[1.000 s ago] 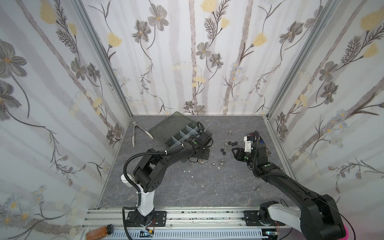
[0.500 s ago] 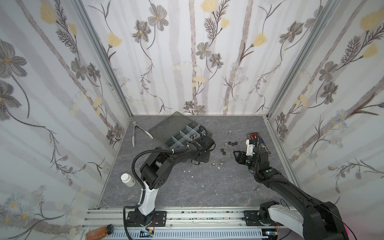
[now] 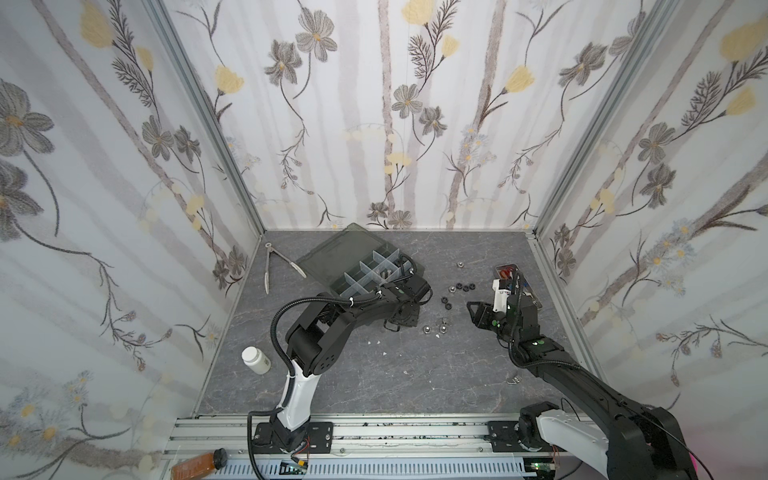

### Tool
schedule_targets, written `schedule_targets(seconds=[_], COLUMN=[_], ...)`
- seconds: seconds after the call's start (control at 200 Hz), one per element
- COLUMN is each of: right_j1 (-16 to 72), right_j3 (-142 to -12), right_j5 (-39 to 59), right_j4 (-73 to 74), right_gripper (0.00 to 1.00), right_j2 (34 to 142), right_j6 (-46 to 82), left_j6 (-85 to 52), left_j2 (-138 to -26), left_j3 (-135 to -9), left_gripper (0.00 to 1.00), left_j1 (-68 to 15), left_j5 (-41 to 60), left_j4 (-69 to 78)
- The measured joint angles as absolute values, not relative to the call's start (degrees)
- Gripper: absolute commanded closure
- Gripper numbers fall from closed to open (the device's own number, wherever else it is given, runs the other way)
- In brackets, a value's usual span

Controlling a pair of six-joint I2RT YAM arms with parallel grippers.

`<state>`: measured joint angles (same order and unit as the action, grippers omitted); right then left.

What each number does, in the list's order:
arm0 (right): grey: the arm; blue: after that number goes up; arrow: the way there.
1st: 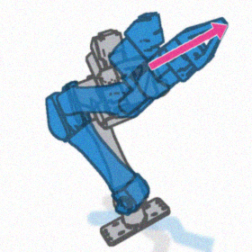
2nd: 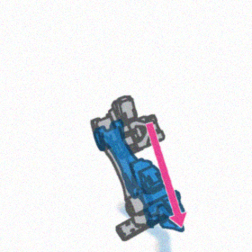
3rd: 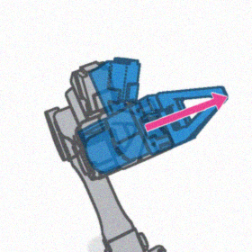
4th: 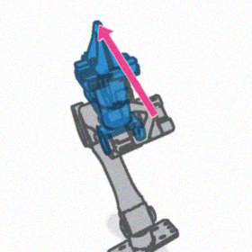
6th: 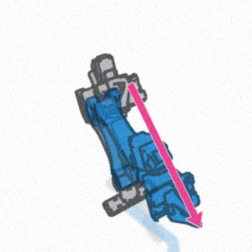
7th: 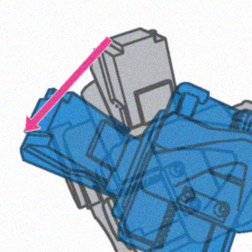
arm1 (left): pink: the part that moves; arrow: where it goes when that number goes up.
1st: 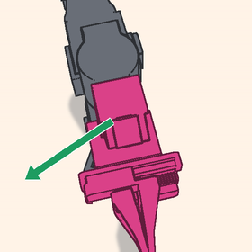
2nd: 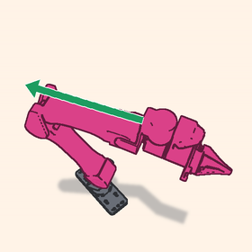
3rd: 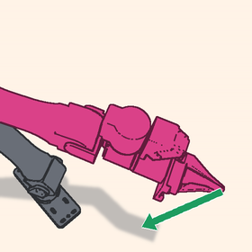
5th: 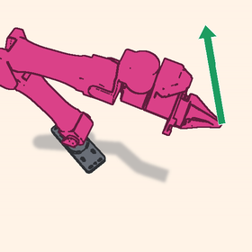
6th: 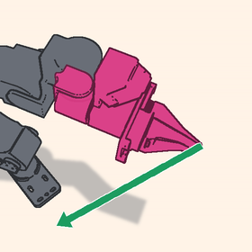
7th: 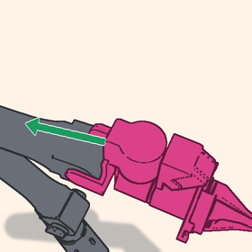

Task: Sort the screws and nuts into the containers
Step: 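Lower the left gripper onto a silver hex nut and close it, then lift the silver hex nut and carry it over the organizer with the left gripper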

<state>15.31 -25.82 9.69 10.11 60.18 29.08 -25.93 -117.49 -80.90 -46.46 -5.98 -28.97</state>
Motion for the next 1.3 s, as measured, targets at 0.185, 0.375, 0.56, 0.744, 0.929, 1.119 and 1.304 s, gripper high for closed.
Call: schedule_targets(seconds=[0.185,0.375,0.56,0.744,0.929,1.119,1.304], right_j1=[15.31,15.29,15.29,15.31,15.31,15.51,16.67], right_j3=[-25.98,-26.17,-26.72,-27.27,-30.55,-34.09,-36.73], right_j5=[9.69,9.45,9.50,10.66,13.41,15.75,17.50], right_j4=[10.00,9.74,9.28,9.19,8.80,8.82,9.21], right_gripper=[0.54,0.54,0.53,0.53,0.52,0.52,0.52], right_j2=[59.11,58.35,58.35,58.96,62.96,67.44,72.05], right_j6=[29.08,29.06,29.06,29.04,29.06,29.06,29.12], left_j6=[-25.93,-25.93,-25.91,-25.71,-25.43,-23.92,-22.83], left_j2=[-118.10,-118.10,-117.58,-117.12,-116.64,-116.64,-116.99], left_j3=[-81.82,-82.26,-84.23,-88.07,-92.25,-95.70,-98.30], left_gripper=[0.77,0.80,0.80,0.80,0.80,0.80,0.80], left_j1=[-46.46,-46.50,-46.50,-46.37,-45.36,-42.24,-39.29], left_j5=[-5.87,-5.85,-6.00,-6.20,-6.11,-5.87,-5.06], left_j4=[-29.12,-29.54,-30.59,-31.94,-32.91,-34.24,-34.74])
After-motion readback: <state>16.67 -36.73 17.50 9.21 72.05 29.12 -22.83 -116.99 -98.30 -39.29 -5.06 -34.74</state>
